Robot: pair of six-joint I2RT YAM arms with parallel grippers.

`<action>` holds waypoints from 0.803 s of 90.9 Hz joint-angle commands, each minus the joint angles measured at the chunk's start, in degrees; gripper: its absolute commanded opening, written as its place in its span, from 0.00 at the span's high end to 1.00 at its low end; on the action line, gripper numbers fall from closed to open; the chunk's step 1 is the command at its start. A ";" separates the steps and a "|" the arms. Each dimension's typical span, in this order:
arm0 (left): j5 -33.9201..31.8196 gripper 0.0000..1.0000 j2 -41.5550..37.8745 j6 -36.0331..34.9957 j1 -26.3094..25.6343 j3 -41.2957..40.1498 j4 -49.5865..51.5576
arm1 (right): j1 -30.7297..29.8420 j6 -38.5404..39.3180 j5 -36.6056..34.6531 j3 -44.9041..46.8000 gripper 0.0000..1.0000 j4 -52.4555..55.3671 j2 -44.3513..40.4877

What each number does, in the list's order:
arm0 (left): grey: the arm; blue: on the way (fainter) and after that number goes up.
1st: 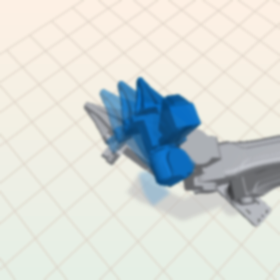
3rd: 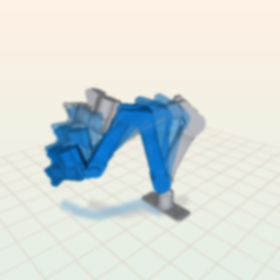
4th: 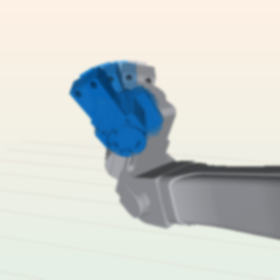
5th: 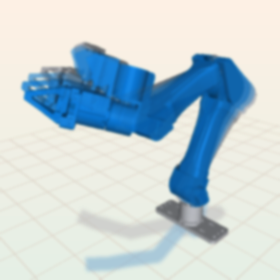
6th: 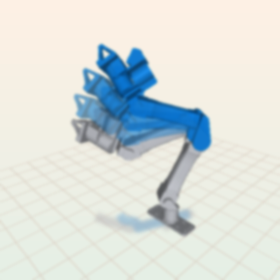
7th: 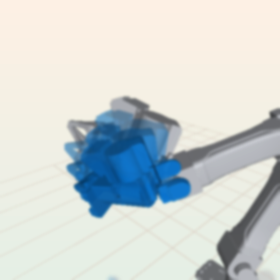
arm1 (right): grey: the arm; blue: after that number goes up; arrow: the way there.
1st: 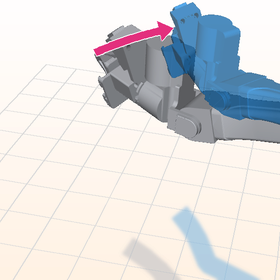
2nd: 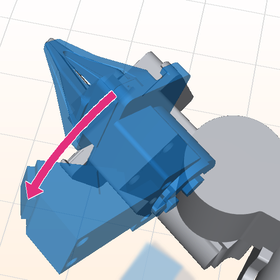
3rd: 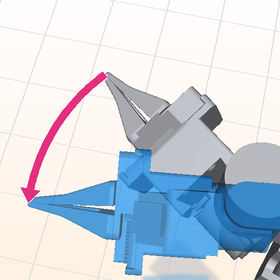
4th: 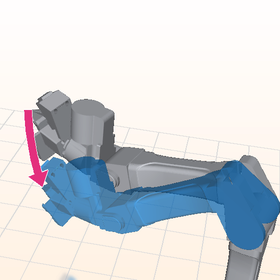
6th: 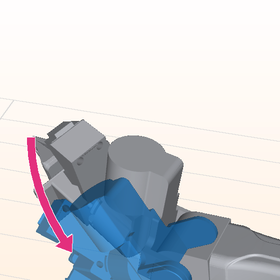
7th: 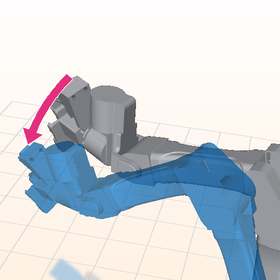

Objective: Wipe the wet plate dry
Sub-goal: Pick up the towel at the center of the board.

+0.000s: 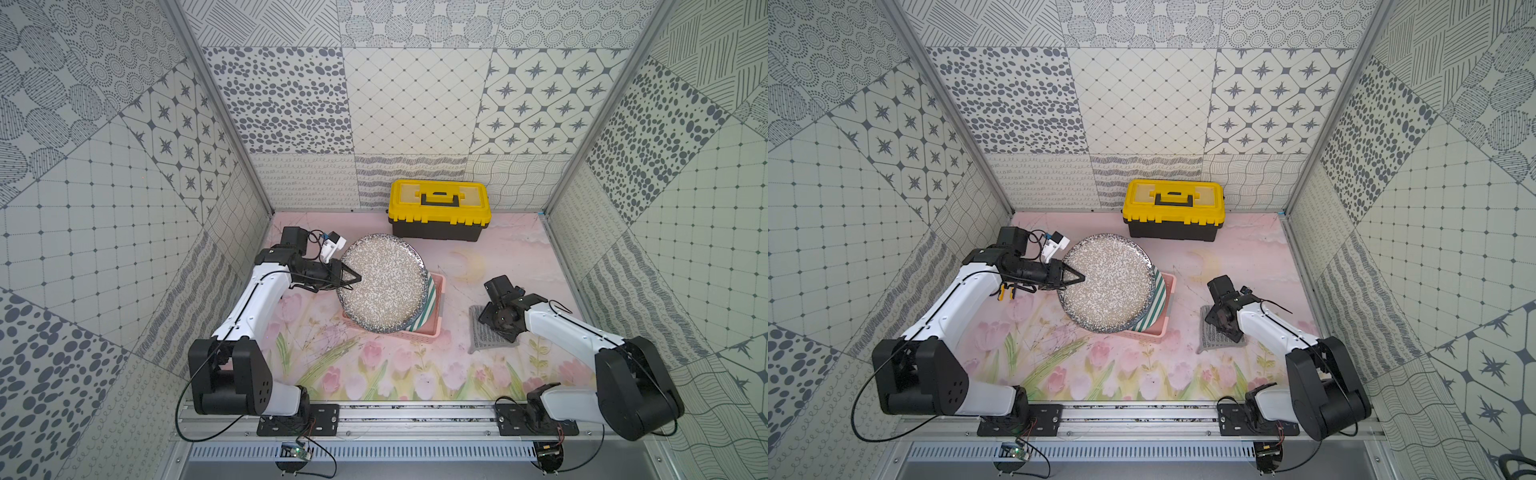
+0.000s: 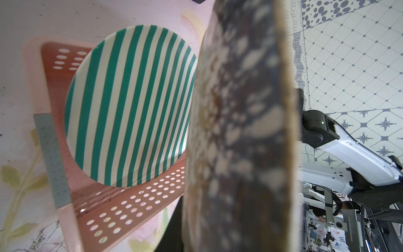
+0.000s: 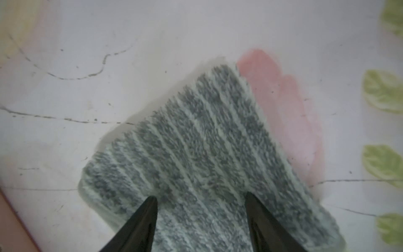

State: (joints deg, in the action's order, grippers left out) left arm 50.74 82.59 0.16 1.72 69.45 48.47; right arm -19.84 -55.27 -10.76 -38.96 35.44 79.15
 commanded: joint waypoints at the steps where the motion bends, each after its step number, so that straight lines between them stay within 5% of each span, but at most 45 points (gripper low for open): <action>1: 15.09 1.00 -1.76 0.70 0.32 0.43 -6.37 | 0.39 -0.91 0.37 -2.25 0.35 -2.70 2.77; 12: 14.88 1.00 -2.23 0.67 0.36 0.33 -6.37 | 0.55 -1.32 2.43 -2.13 0.47 -4.78 4.79; 28: 14.65 1.00 -2.82 0.55 0.43 0.09 -6.36 | 0.58 -0.64 1.08 -1.50 1.00 -5.71 3.44; 51: 14.97 1.00 -3.56 -0.48 0.44 -0.86 -6.66 | 0.41 12.05 -1.28 -2.37 1.00 -9.08 -9.66; 73: 17.16 1.00 -4.11 -5.18 0.39 -0.23 -2.99 | -1.57 24.25 13.90 -7.67 1.00 -20.55 -18.22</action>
State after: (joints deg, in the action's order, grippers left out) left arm 50.78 79.88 -0.97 2.00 68.10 47.90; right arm -19.79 -38.98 -4.75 -42.09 23.68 62.33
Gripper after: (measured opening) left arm 0.197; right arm 0.086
